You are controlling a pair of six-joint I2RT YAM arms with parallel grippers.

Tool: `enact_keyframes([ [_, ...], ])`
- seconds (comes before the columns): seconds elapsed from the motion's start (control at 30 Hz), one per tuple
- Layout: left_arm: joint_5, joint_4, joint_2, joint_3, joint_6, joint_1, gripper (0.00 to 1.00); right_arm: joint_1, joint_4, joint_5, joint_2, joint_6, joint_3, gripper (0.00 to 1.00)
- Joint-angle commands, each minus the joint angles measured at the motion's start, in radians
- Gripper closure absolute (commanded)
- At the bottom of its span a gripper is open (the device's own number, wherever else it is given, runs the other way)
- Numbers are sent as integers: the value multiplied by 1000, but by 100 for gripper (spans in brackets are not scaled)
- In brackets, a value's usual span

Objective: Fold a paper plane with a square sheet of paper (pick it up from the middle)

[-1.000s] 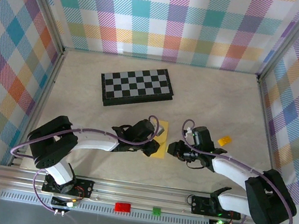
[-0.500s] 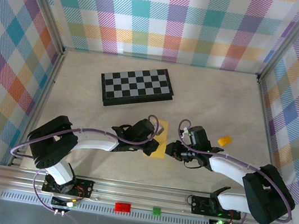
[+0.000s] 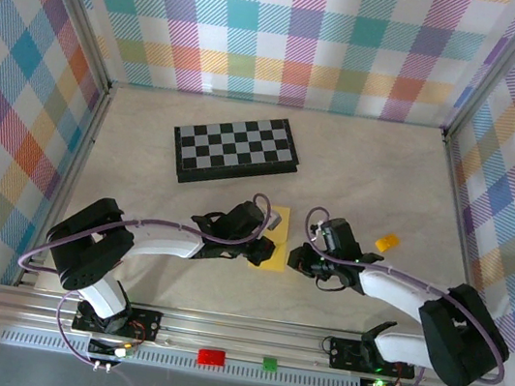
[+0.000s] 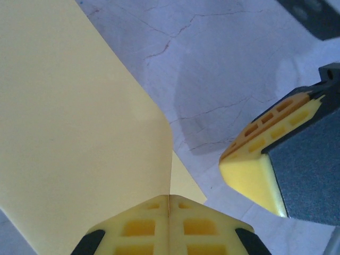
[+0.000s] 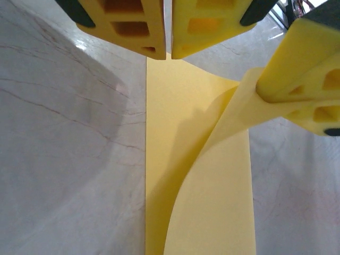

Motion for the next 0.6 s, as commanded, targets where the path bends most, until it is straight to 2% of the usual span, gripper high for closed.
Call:
enact_keyframes([
  [0.0,44,2,18,34,-59,9,100,-11,-74,38,-41,-30,34,86],
  [0.13,74,2,29,46,-106,9,100,-27,-72,-4,-51,-31,33,85],
  [0.3,18,-32,11,49,-104,9,100,-27,14,-64,-24,41,4,86],
  [0.43,1,-58,14,60,-92,9,100,-3,101,-56,-1,121,-19,88],
  [0.57,-1,-65,20,71,-88,8,100,32,91,-12,24,145,4,87],
])
